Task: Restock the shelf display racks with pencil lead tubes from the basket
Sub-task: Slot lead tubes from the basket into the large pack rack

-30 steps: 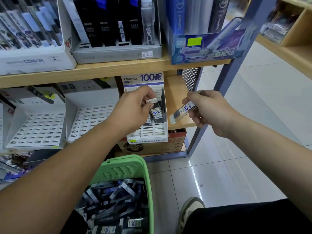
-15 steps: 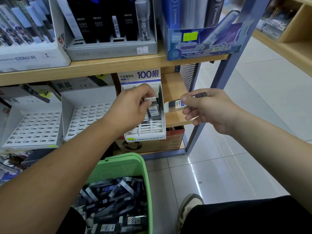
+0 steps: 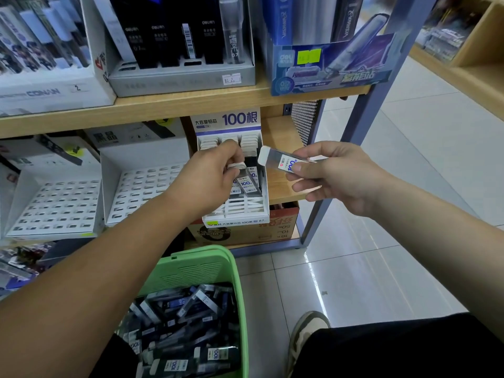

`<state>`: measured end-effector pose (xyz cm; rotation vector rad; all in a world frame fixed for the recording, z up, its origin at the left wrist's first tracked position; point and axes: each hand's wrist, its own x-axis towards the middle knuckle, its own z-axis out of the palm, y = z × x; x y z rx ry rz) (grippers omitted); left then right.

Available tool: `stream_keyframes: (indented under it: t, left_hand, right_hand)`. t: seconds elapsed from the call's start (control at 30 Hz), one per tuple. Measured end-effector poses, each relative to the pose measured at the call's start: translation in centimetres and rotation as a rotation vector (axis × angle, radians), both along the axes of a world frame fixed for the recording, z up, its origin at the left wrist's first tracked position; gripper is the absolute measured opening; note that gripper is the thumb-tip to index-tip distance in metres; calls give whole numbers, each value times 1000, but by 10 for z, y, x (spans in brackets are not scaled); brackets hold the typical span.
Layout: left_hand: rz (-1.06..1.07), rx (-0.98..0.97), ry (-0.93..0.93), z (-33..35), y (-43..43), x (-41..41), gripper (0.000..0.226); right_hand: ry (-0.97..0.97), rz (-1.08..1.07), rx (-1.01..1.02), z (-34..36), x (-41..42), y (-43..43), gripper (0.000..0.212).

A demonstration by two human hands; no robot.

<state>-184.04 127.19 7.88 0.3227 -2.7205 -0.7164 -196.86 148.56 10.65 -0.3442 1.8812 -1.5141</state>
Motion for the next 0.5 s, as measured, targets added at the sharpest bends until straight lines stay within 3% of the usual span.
stream_keyframes:
  t: [0.23, 0.4, 0.5]
  left_hand:
    - [-60, -49, 132, -11, 12, -14, 22]
    - [19, 47, 109, -12, 11, -19, 31]
    - [113, 147, 194, 0, 10, -13, 31]
  right_hand:
    - [-25, 38, 66, -8, -2, -9, 21]
    - [-11, 66, 47, -13, -1, -15, 9]
    - [20, 105, 25, -14, 6, -20, 7]
